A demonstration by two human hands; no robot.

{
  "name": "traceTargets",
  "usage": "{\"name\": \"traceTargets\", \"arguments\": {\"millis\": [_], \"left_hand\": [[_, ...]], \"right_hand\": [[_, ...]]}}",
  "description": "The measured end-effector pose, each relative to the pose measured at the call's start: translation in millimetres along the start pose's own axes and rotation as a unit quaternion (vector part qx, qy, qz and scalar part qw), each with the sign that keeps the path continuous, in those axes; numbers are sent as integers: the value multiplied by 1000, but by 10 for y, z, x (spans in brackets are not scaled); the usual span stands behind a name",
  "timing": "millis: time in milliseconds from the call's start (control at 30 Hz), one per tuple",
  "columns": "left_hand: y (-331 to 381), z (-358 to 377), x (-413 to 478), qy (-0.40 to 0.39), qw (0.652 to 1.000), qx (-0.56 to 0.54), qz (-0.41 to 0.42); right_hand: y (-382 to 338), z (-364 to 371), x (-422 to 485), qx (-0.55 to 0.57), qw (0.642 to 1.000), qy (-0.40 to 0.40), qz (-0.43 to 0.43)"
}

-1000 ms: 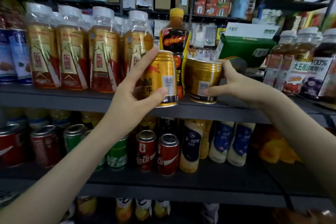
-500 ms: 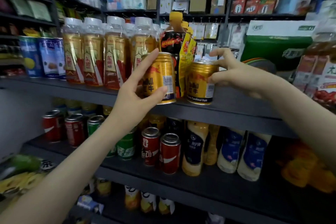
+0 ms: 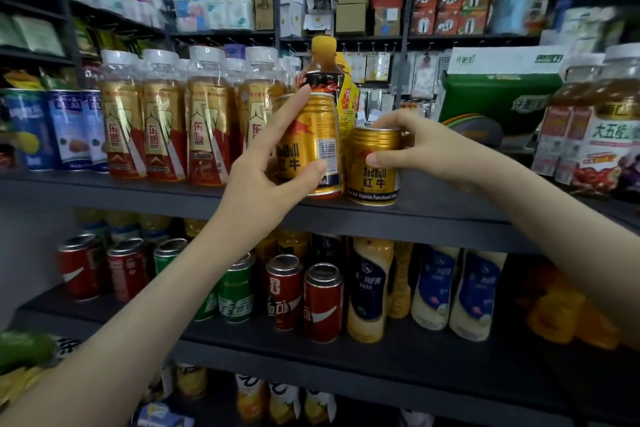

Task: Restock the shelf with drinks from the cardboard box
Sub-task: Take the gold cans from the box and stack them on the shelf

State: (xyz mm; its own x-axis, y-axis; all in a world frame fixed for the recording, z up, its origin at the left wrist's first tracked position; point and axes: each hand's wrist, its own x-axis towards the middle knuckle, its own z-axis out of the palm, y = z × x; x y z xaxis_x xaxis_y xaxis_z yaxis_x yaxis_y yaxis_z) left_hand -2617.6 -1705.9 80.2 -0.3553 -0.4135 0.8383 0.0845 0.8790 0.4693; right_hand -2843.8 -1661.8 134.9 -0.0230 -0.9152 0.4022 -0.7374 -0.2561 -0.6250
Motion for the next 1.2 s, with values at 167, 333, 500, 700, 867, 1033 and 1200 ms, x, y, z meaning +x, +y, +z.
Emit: {"name": "traceTargets", "arguments": {"millis": [167, 333, 500, 700, 867, 1033, 1200], "left_hand": [[59, 157, 70, -14, 998, 28, 51], [202, 397, 215, -16, 993, 58, 104], [395, 614, 440, -36, 991, 66, 113], [278, 581, 532, -97, 960, 237, 109], [-218, 382, 474, -100, 829, 510, 206], [-282, 447, 488, -120, 848, 466, 223], [-257, 531, 530, -192, 899, 350, 180]], "right_hand": [[-183, -101, -123, -86, 988, 107, -69], [-377, -107, -265, 118, 988, -8, -103], [-319, -238, -376, 203, 975, 31, -88], [-10, -471, -529, 222, 970, 99, -24], [343, -592, -553, 230, 961, 148, 49], [497, -563, -362, 210, 966, 113, 101], [640, -559, -38, 174, 972, 86, 133]]}}
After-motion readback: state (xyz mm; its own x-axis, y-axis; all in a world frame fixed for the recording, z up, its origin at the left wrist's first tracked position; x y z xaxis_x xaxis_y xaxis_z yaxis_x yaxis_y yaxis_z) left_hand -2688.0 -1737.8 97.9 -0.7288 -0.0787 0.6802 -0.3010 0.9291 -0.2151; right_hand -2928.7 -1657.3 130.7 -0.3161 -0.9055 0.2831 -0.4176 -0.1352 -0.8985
